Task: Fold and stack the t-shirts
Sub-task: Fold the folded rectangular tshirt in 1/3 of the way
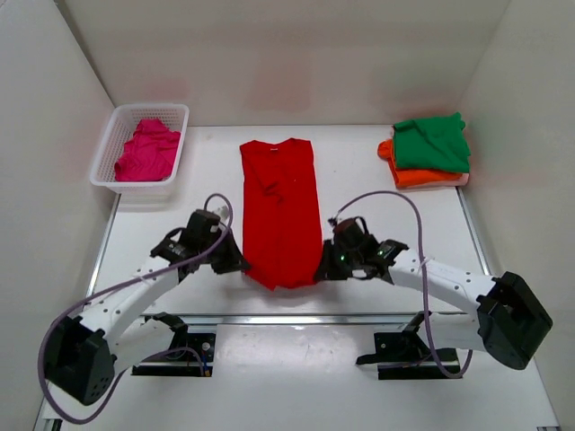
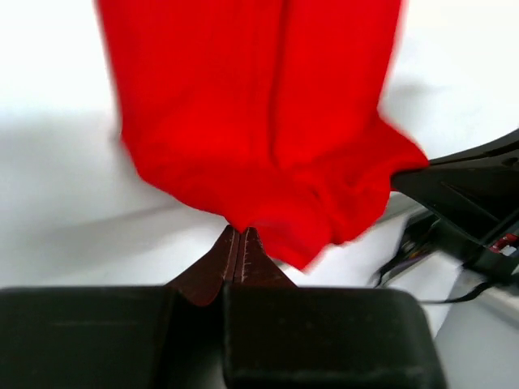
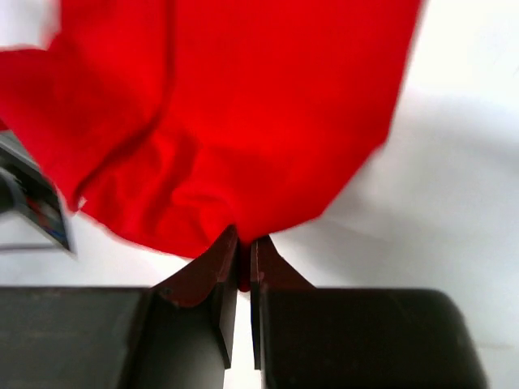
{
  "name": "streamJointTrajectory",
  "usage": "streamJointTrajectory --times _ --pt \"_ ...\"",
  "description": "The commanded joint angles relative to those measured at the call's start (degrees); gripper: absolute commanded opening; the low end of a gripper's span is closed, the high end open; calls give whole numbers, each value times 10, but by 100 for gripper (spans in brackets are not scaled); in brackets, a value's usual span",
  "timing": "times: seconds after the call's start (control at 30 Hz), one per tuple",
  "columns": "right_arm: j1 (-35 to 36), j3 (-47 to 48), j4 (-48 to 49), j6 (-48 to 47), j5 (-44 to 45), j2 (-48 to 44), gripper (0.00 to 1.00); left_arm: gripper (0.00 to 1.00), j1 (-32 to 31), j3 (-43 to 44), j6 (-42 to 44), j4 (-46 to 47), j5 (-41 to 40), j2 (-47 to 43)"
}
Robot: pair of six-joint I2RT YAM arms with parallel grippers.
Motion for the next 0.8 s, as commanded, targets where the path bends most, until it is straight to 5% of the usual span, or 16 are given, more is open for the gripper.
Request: streamJointTrajectory --times 0.0,0.37,0.77 --pt "-77 59 -4 -90 -81 15 0 0 49 64 52 12 45 46" --pt "-219 317 -72 -265 -148 224 0 0 139 234 77 74 71 259" --pt "-286 591 -103 -308 -172 475 0 0 193 370 67 156 82 463"
